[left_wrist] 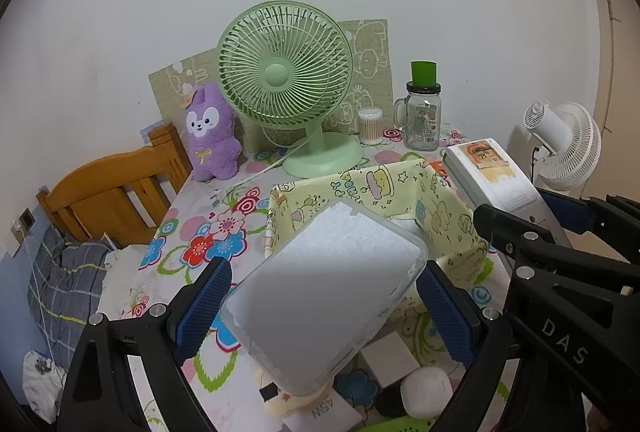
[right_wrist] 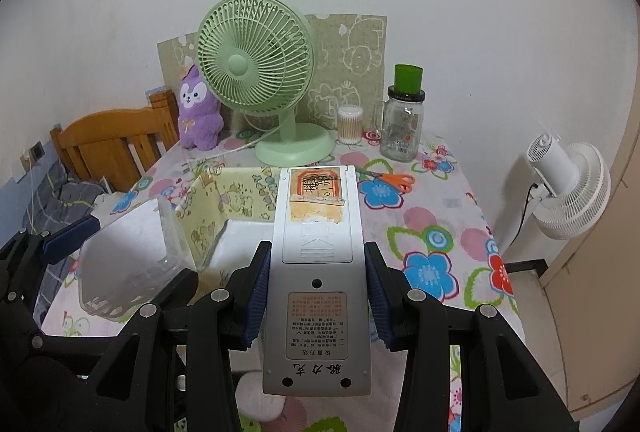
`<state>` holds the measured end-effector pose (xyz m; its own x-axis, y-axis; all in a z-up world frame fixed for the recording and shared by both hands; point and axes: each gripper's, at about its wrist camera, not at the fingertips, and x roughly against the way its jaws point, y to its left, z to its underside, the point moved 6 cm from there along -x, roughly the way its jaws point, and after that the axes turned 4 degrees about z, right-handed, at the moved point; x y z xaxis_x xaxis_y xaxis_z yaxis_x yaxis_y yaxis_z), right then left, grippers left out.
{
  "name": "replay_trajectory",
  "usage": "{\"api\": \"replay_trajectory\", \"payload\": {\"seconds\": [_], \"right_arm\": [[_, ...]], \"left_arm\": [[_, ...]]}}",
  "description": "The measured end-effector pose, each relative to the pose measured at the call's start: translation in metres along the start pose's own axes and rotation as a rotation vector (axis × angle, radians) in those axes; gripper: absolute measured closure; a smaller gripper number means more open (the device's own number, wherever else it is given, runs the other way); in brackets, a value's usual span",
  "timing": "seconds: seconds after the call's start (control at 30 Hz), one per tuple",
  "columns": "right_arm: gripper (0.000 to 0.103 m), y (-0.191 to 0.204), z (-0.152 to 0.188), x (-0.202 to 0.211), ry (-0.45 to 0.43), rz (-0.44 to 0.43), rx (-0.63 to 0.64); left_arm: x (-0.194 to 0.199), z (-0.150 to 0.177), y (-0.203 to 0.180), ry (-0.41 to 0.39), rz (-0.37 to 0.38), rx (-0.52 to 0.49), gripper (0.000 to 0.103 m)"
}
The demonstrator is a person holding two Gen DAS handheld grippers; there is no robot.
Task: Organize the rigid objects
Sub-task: 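Lower the remote into the fabric box and open the right gripper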
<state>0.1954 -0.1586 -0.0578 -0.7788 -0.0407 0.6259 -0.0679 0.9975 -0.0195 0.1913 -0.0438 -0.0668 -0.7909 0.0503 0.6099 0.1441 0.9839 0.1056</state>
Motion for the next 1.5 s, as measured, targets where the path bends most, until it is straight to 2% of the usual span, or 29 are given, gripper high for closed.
{"api": "replay_trajectory", "payload": {"seconds": [0.97,1.5], "right_arm": [[0.056,-0.001,-0.029,-0.081,0.044,0.018,-0.028],[0.056,0.005,-0.023,-0.120,0.103,0.002,-0.022]], "left_arm": [[-0.085,-0.030,0.004,0.068,0.045,-0.014,0.009],[-0.122,-0.021,0.011,0.120,-0.008,0.011,0.007]]}}
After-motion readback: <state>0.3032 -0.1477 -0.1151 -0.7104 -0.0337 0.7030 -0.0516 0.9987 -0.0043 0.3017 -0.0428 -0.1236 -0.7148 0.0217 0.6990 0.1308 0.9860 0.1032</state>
